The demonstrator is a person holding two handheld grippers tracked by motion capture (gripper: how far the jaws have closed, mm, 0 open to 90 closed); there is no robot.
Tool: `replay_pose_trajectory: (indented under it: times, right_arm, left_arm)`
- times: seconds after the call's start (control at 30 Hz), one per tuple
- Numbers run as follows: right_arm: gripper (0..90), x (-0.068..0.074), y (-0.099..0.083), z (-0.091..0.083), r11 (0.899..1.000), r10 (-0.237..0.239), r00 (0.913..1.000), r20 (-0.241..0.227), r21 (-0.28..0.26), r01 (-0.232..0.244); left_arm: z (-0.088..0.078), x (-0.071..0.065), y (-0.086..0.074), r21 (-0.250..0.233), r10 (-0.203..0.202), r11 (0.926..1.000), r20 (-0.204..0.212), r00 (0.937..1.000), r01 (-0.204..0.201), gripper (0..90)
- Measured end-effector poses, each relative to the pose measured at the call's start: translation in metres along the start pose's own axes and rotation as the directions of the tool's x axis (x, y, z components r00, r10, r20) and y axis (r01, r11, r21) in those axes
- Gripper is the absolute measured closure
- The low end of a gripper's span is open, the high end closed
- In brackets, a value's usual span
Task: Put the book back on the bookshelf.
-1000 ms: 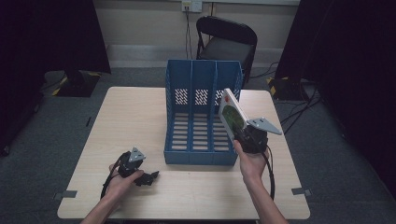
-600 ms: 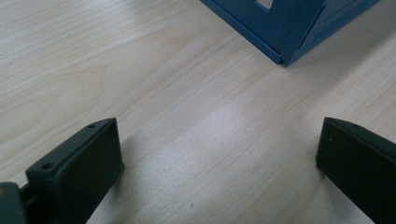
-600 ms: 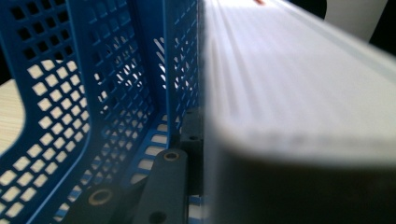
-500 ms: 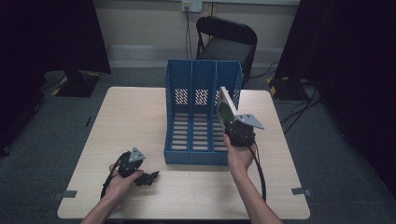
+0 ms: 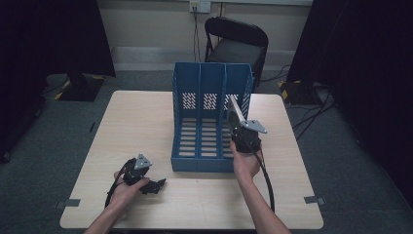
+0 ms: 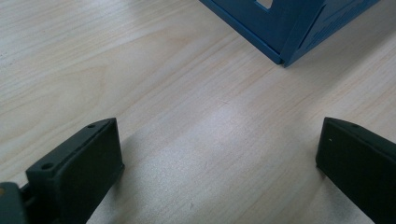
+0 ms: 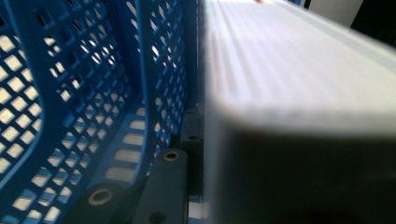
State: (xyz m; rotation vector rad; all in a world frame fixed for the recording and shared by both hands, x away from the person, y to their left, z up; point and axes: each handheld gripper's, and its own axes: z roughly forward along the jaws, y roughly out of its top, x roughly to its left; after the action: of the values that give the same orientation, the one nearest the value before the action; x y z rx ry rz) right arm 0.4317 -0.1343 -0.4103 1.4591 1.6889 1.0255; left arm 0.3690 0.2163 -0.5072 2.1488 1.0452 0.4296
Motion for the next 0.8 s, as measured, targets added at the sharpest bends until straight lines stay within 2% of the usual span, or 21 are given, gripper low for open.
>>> replay_pose_trajectory:
  times: [0.4, 0.8]
  right_arm:
    - [76.5, -0.002, -0.004, 0.011, 0.998, 0.000, 1.0000, 0.010, 0.055, 0.000]
    - [76.3, -0.001, -0.007, 0.016, 0.996, -0.002, 1.0000, -0.007, 0.093, 0.003]
  left_arm:
    - [0.000, 0.000, 0.000, -0.001, -0.001, 1.0000, 0.000, 1.0000, 0.001, 0.0]
    - [0.000, 0.000, 0.000, 0.000, 0.000, 1.0000, 0.000, 1.0000, 0.000, 0.0]
